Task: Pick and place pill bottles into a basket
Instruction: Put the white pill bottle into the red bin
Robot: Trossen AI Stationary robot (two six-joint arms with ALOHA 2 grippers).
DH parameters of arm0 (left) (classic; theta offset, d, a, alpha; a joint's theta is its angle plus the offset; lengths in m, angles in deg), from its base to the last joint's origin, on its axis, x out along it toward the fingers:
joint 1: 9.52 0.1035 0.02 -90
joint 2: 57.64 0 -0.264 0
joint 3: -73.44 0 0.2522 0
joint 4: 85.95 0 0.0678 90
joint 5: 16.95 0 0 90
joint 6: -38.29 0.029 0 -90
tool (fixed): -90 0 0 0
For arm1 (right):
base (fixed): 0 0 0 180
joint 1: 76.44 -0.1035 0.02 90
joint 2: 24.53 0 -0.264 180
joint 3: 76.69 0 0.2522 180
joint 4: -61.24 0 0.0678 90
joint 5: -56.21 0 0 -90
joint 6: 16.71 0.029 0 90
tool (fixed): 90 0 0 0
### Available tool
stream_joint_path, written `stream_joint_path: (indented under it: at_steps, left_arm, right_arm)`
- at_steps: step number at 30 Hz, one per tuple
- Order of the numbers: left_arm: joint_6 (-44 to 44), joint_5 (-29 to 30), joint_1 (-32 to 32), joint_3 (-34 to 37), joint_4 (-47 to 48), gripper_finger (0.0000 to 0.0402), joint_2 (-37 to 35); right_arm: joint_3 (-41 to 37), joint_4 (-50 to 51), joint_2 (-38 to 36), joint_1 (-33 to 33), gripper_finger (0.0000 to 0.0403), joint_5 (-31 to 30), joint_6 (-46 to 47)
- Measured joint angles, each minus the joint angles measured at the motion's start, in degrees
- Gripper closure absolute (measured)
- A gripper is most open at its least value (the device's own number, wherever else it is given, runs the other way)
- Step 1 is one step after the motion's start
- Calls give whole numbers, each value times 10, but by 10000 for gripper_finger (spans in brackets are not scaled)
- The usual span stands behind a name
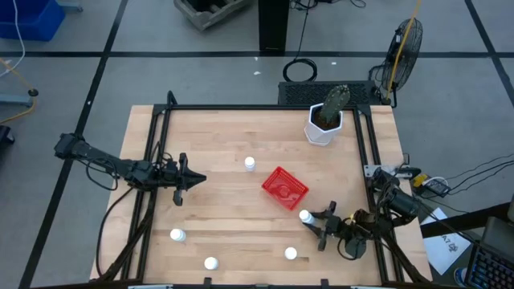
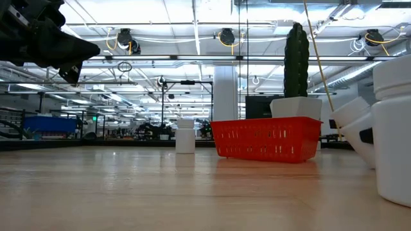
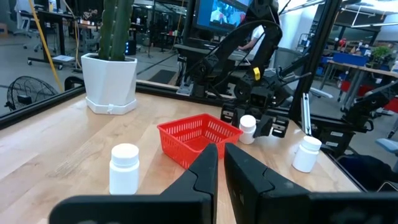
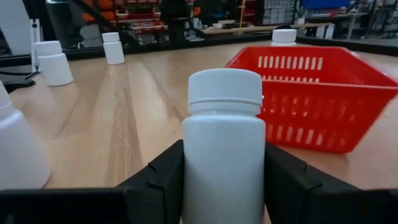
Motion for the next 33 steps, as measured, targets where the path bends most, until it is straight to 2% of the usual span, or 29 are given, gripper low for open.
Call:
stream_joint_path:
  at_steps: [19,24,33]
  left_arm:
    - [0,0,0,0,0,369,0]
    - [0,0,0,0,0,369,0]
    - [0,0,0,0,0,369,0]
  right_arm:
    - [-1,15,0,-14,232,-5,-13]
    - [-1,14,0,-14,241,-6,-20]
    - [-1,-25,2,-10,236,-1,-65]
